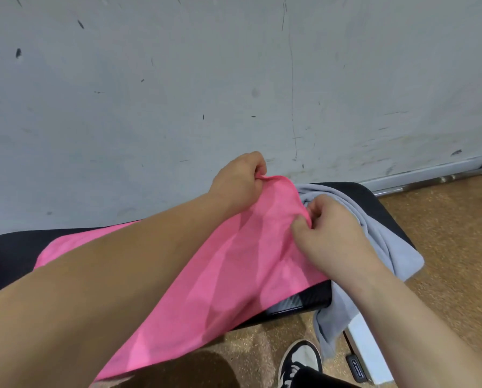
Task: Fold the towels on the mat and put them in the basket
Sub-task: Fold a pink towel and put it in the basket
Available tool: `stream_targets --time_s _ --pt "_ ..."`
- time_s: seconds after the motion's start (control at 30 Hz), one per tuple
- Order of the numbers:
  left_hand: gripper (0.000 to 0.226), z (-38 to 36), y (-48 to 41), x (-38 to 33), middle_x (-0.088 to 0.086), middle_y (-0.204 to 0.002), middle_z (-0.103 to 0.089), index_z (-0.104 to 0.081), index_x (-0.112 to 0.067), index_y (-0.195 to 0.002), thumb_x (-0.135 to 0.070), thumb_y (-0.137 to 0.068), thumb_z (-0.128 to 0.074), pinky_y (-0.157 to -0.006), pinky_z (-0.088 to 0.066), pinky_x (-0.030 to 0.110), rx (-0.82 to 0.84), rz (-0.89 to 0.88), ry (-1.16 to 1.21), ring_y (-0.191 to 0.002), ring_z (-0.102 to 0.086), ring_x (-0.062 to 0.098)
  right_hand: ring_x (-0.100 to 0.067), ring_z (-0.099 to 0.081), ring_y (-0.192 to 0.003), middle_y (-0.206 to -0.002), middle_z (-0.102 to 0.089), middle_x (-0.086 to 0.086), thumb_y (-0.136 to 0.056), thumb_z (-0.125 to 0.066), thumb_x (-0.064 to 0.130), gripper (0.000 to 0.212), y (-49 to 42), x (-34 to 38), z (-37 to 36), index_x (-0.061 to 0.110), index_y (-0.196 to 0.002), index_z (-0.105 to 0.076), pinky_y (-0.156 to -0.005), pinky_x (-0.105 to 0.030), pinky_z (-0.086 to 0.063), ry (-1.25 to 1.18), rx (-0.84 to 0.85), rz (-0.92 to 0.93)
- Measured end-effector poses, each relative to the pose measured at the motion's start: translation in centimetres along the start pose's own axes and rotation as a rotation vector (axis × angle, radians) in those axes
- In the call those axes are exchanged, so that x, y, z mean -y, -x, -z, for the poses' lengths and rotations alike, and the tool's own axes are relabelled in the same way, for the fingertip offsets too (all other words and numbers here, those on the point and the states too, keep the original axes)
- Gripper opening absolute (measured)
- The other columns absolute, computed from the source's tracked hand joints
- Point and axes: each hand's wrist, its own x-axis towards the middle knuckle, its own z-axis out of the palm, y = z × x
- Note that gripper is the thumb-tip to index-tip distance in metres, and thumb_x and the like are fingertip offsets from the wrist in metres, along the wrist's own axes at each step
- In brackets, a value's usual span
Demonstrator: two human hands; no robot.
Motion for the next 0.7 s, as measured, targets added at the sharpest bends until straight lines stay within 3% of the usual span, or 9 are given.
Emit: stream_targets --time_s 0.2,0.27,0.37,0.47,0.6,0.7 --pt "0.015 6.2 4.0 4.0 -0.003 -0.093 -0.068 -0.065 -0.019 -0.091 -0.007 -0.085 -0.058 -0.078 -0.054 0.04 -0.04 0.092 -0.053 -0.084 -0.062 0.022 -0.004 -0.044 -0.039 -0.043 -0.052 0.011 -0.094 -0.07 0.03 0.02 2.3 3.3 -2.4 0.017 -0.082 -0.062 -0.042 -0.017 -0.032 -0.18 0.232 0.055" --pt "0.022 8.8 5.9 6.2 0.001 -0.096 -0.069 -0.068 -0.016 -0.091 0.0 -0.083 -0.056 -0.08 -0.054 0.04 -0.059 0.12 -0.074 -0.086 -0.063 0.025 -0.004 -0.041 -0.039 -0.048 -0.051 0.009 -0.092 -0.074 0.03 0.02 3.3 5.0 -3.7 0.015 -0.082 -0.066 -0.04 -0.016 -0.031 -0.288 0.343 0.014" --pt "0.028 12.2 8.8 9.5 0.002 -0.095 -0.073 -0.072 -0.02 -0.091 0.001 -0.08 -0.057 -0.079 -0.055 0.04 -0.084 0.213 -0.107 -0.084 -0.065 0.026 -0.015 -0.057 -0.061 -0.068 -0.066 -0.004 -0.089 -0.078 0.033 0.023 4.6 8.2 -6.2 0.012 -0.085 -0.07 -0.059 -0.027 -0.043 -0.394 0.47 -0.009" --pt "0.025 15.0 11.4 12.6 -0.006 -0.085 -0.072 -0.073 -0.03 -0.091 -0.01 -0.084 -0.06 -0.076 -0.057 0.037 -0.095 0.364 -0.138 -0.08 -0.068 0.022 -0.024 -0.064 -0.07 -0.083 -0.076 -0.014 -0.089 -0.077 0.033 0.021 5.5 11.1 -9.4 0.014 -0.082 -0.071 -0.067 -0.04 -0.054 -0.43 0.533 -0.011" --pt "0.02 17.5 14.3 16.7 -0.019 -0.07 -0.061 -0.078 -0.031 -0.091 -0.016 -0.085 -0.066 -0.076 -0.057 0.036 -0.14 0.455 -0.127 -0.079 -0.068 0.019 -0.016 -0.048 -0.054 -0.066 -0.06 0.001 -0.088 -0.075 0.036 0.02 6.8 14.6 -14.4 0.02 -0.08 -0.068 -0.053 -0.022 -0.039 -0.345 0.54 0.042" --pt "0.029 18.5 16.1 20.2 -0.003 -0.086 -0.076 -0.081 -0.015 -0.095 0.003 -0.083 -0.062 -0.085 -0.058 0.033 -0.145 0.446 -0.017 -0.086 -0.07 0.017 -0.007 -0.038 -0.032 -0.046 -0.051 0.009 -0.091 -0.075 0.027 0.018 8.0 16.7 -18.5 0.013 -0.083 -0.067 -0.035 -0.016 -0.03 -0.326 0.582 0.057"
